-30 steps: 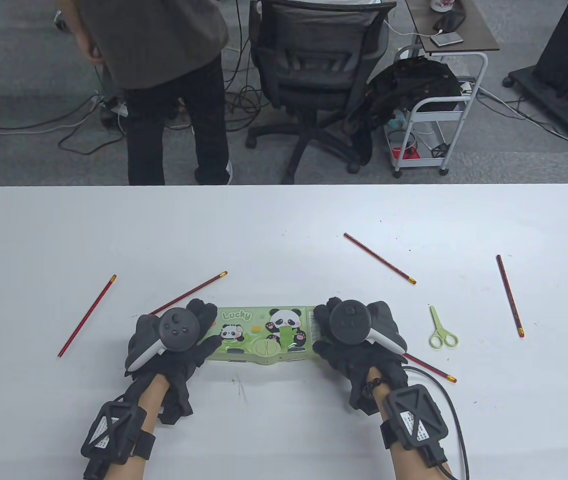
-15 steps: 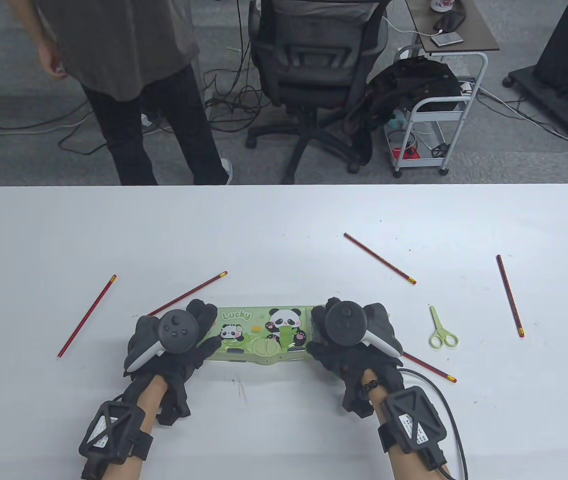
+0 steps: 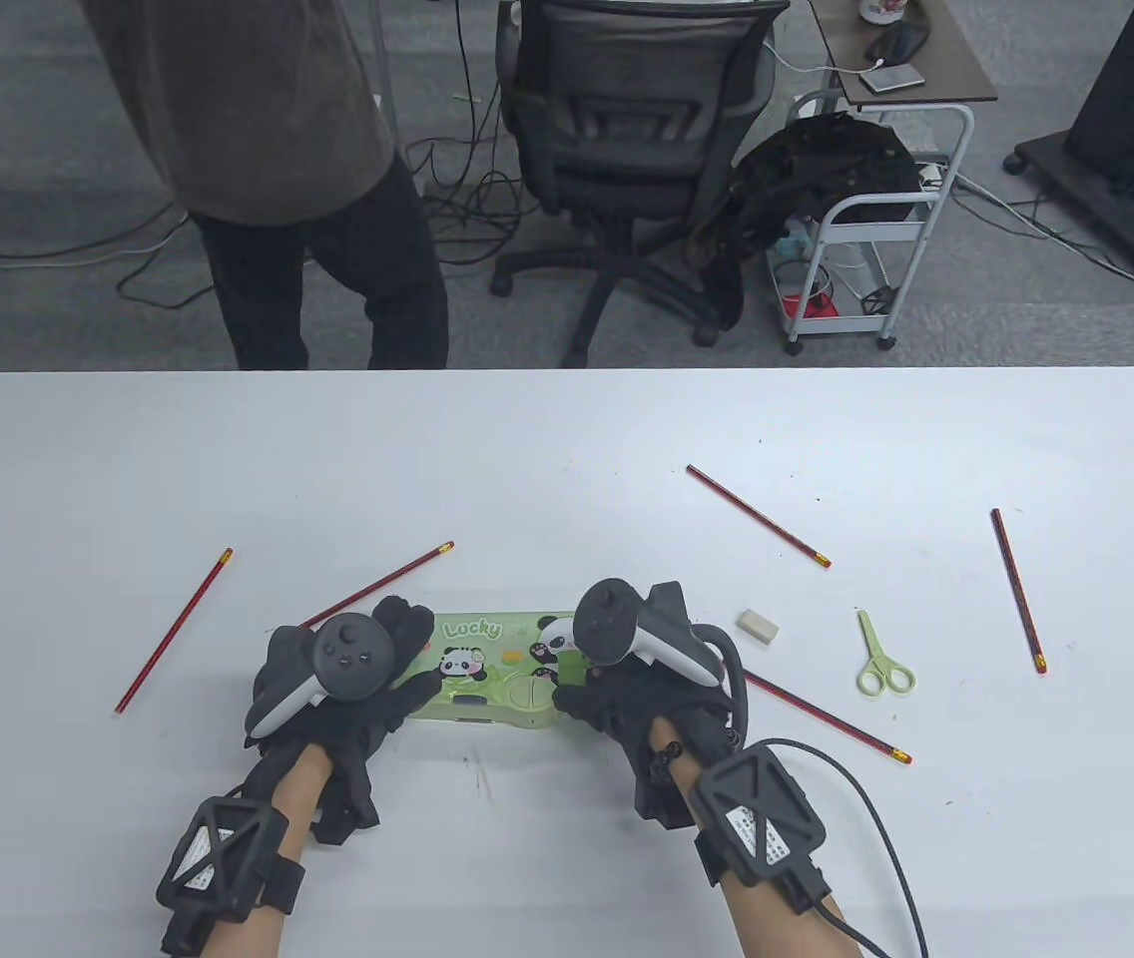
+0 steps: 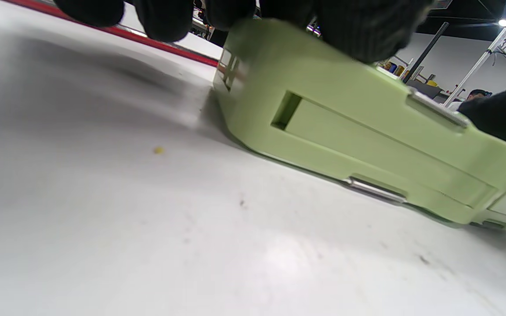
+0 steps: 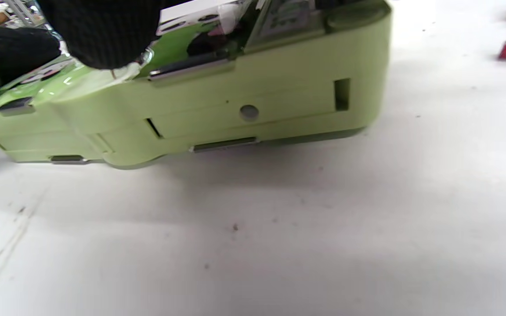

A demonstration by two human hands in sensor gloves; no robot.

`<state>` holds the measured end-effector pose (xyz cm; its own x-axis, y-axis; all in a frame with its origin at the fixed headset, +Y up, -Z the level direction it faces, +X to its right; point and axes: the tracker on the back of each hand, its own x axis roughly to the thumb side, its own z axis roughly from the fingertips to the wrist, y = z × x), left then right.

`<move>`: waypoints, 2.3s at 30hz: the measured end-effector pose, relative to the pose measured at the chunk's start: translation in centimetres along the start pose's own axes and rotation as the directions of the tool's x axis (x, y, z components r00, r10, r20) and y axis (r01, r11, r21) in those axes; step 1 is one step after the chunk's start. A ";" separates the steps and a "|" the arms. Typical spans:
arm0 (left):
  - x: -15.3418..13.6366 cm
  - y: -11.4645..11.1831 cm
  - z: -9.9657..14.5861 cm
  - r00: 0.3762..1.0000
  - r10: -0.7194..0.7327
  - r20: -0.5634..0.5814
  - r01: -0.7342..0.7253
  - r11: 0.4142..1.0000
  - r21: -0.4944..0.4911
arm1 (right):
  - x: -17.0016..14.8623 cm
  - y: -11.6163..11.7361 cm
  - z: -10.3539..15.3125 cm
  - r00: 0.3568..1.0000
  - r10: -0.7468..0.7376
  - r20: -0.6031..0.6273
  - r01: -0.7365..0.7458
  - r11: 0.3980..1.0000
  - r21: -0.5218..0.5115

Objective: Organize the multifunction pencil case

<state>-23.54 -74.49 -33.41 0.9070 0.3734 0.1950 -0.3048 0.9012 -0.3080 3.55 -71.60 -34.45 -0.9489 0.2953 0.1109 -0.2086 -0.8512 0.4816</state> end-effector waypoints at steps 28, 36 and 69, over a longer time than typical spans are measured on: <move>-0.1 0.3 0.0 1.000 0.003 -0.014 -0.003 1.000 -0.006 | 0.9 -0.4 -0.8 0.993 0.079 -0.089 -0.081 0.997 -0.018; 0.0 0.3 -0.1 1.000 -0.003 -0.016 0.003 1.000 -0.011 | -4.6 -5.6 2.0 0.985 0.140 -0.105 -0.159 0.965 -0.207; 0.0 0.3 -0.1 1.000 -0.001 -0.017 0.001 1.000 -0.015 | -14.1 -3.4 -2.7 0.899 0.439 -0.014 -0.436 0.887 -0.151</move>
<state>-23.58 -74.27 -33.55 0.9122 0.3684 0.1796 -0.2994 0.8983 -0.3216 17.06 -74.03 -39.98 -0.9476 -0.1143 0.2985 0.1926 -0.9495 0.2478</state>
